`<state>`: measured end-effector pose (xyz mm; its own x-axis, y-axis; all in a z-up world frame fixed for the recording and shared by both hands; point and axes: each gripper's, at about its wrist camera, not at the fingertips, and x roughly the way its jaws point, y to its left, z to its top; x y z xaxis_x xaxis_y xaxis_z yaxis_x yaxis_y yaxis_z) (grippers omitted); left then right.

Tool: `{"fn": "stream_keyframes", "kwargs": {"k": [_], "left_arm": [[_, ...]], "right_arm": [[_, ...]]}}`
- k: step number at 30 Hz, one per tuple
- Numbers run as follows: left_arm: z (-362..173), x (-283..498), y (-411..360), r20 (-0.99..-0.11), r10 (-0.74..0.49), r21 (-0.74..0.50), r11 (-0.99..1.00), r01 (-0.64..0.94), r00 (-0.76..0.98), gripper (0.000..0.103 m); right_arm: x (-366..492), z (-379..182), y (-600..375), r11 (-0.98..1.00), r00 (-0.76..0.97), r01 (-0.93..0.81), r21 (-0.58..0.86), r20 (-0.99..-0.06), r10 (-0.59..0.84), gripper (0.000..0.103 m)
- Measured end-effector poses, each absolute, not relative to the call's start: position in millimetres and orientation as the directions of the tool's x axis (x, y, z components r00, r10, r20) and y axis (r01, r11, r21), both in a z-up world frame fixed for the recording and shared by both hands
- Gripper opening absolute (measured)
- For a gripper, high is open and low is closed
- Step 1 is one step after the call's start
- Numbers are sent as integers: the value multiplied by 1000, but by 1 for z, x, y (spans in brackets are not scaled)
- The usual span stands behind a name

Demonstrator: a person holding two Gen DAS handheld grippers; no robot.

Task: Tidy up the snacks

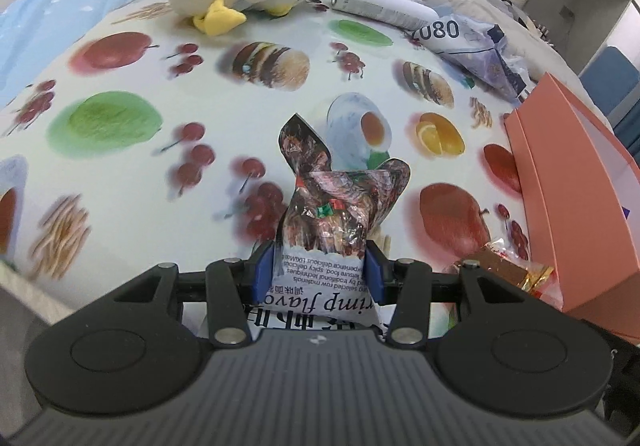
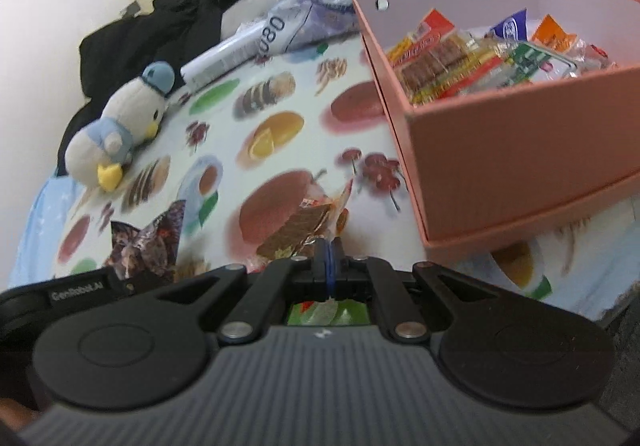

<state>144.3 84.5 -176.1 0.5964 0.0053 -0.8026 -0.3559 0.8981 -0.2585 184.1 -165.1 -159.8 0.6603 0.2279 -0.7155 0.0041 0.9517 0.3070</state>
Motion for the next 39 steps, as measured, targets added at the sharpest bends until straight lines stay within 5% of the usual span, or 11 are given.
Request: {"fn": "stream_keyframes", "kwargs": {"k": [7, 11, 13, 17, 27, 39], "left_arm": [[-181, 133, 89, -815, 2, -266, 887, -378, 580, 56], [-182, 133, 92, -813, 16, -261, 884, -388, 583, 77], [-182, 133, 92, -809, 10, -267, 885, -382, 588, 80], [-184, 132, 89, -803, 1, -266, 895, -359, 596, 82], [-186, 129, 87, -796, 27, -235, 907, -349, 605, 82], [-192, 132, 89, -775, -3, -260, 913, -315, 632, 80]], "right_arm": [[168, -164, -161, 956, 612, -52, 290, -747, 260, 6], [166, -162, -159, 955, 624, -77, 285, -734, 269, 8], [168, -161, -158, 955, 608, -101, 279, -742, 281, 10], [162, -158, -163, 956, 608, -138, 261, -740, 289, 82], [152, -137, -150, 902, 651, -404, 150, -646, 399, 83], [198, -176, -120, 826, 529, -563, -5, -770, 356, 83]]}}
